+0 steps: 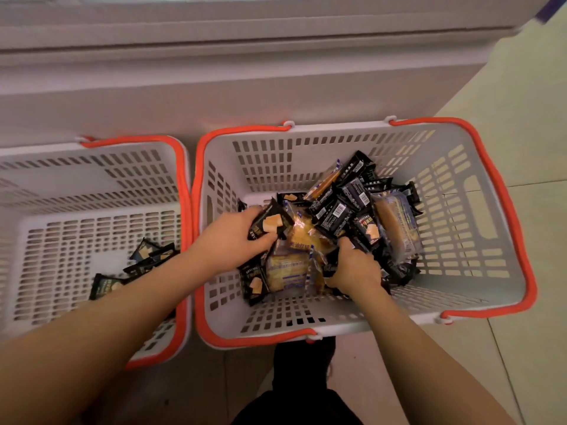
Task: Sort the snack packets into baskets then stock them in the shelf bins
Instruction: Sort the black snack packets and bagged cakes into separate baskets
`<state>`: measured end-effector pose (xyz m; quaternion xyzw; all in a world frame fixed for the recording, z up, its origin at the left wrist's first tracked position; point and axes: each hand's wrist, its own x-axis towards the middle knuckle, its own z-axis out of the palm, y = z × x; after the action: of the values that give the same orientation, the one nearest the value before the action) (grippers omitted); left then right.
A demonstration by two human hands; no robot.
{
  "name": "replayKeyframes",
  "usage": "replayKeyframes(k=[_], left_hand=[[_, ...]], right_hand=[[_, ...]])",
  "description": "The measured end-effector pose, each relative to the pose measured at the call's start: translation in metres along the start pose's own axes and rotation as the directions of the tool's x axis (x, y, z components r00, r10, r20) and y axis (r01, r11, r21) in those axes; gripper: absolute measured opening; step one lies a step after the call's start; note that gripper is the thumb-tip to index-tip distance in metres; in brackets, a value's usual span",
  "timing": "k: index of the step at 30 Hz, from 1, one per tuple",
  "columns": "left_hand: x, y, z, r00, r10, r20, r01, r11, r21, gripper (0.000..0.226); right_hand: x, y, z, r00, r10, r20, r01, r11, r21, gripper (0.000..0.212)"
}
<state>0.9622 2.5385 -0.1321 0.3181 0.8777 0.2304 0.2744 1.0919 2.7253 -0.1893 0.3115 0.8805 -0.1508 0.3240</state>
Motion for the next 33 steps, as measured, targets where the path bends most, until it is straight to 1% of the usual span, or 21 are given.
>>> replayKeyframes(k=[1,2,4,5,6,8,10,12,13,16,18,20,21,23,25,26,28,29,30,31,33], left_hand=[[-0.005,0.001,-0.005,0.997,-0.01,-0.079,0.005,0.998,-0.059,0.034],[-0.012,0.0,-0.01,0.985,-0.027,-0.168,0.006,0.992,-0.127,0.03],[-0.027,-0.004,-0.017,0.939,-0.099,-0.329,-0.002,0.956,-0.293,0.025],[-0.035,-0.008,-0.02,0.912,-0.152,-0.382,-0.007,0.924,-0.383,0.023],[-0.043,-0.012,-0.023,0.883,-0.207,-0.421,-0.008,0.89,-0.456,0.021],[-0.057,-0.027,-0.027,0.814,-0.319,-0.486,0.025,0.854,-0.52,0.019],[-0.072,-0.047,-0.031,0.744,-0.438,-0.505,0.119,0.83,-0.545,0.029],[-0.088,-0.071,-0.032,0.698,-0.549,-0.461,0.252,0.79,-0.559,0.044],[-0.096,-0.083,-0.031,0.692,-0.589,-0.418,0.318,0.768,-0.556,0.046],[-0.12,-0.114,-0.024,0.679,-0.686,-0.262,0.519,0.701,-0.489,0.045],[-0.134,-0.129,-0.017,0.633,-0.756,-0.168,0.619,0.624,-0.476,0.044],[-0.142,-0.14,-0.011,0.589,-0.803,-0.091,0.632,0.528,-0.567,0.038],[-0.144,-0.143,-0.009,0.582,-0.811,-0.063,0.607,0.484,-0.63,0.035],[-0.143,-0.143,-0.01,0.606,-0.795,-0.028,0.539,0.437,-0.72,0.035],[-0.14,-0.139,-0.013,0.67,-0.742,-0.009,0.504,0.463,-0.729,0.046],[-0.138,-0.136,-0.015,0.706,-0.708,-0.008,0.502,0.508,-0.7,0.047],[-0.134,-0.127,-0.019,0.772,-0.633,-0.051,0.488,0.643,-0.591,0.043],[-0.131,-0.12,-0.021,0.804,-0.586,-0.1,0.447,0.707,-0.547,0.04],[-0.128,-0.111,-0.024,0.833,-0.529,-0.164,0.385,0.766,-0.515,0.038],[-0.124,-0.1,-0.027,0.858,-0.453,-0.244,0.302,0.827,-0.475,0.036],[-0.113,-0.073,-0.034,0.89,-0.264,-0.371,0.116,0.919,-0.376,0.032]], right_hand=[[-0.005,-0.003,-0.002,0.999,-0.042,-0.025,0.043,0.998,0.052,0.069],[-0.01,-0.008,-0.005,0.995,-0.09,-0.036,0.095,0.981,0.168,0.071],[-0.024,-0.023,-0.016,0.976,-0.211,-0.047,0.209,0.868,0.45,0.07],[-0.032,-0.035,-0.024,0.962,-0.265,-0.069,0.26,0.804,0.534,0.069],[-0.039,-0.047,-0.031,0.945,-0.311,-0.099,0.309,0.759,0.572,0.069],[-0.051,-0.076,-0.045,0.906,-0.392,-0.161,0.402,0.674,0.62,0.071],[-0.06,-0.109,-0.056,0.873,-0.457,-0.173,0.448,0.608,0.655,0.07],[-0.066,-0.144,-0.063,0.829,-0.528,-0.183,0.521,0.612,0.594,0.073],[-0.068,-0.162,-0.064,0.799,-0.573,-0.184,0.572,0.627,0.53,0.076],[-0.075,-0.21,-0.058,0.699,-0.703,-0.128,0.709,0.659,0.253,0.084],[-0.076,-0.234,-0.047,0.657,-0.752,-0.05,0.754,0.655,0.054,0.088],[-0.076,-0.249,-0.034,0.639,-0.769,0.022,0.762,0.629,-0.154,0.09],[-0.076,-0.254,-0.028,0.632,-0.773,0.052,0.763,0.61,-0.216,0.089],[-0.075,-0.255,-0.021,0.624,-0.777,0.077,0.766,0.591,-0.253,0.079],[-0.074,-0.248,-0.023,0.606,-0.795,0.034,0.773,0.579,-0.259,0.066],[-0.073,-0.242,-0.026,0.584,-0.812,-0.013,0.781,0.566,-0.263,0.059],[-0.07,-0.222,-0.028,0.521,-0.839,-0.161,0.799,0.545,-0.254,0.043],[-0.07,-0.21,-0.027,0.5,-0.831,-0.243,0.8,0.551,-0.238,0.037],[-0.07,-0.197,-0.026,0.499,-0.807,-0.316,0.792,0.573,-0.212,0.033],[-0.069,-0.182,-0.022,0.519,-0.766,-0.379,0.773,0.61,-0.173,0.031],[-0.065,-0.149,-0.013,0.603,-0.665,-0.441,0.706,0.702,-0.094,0.028]])
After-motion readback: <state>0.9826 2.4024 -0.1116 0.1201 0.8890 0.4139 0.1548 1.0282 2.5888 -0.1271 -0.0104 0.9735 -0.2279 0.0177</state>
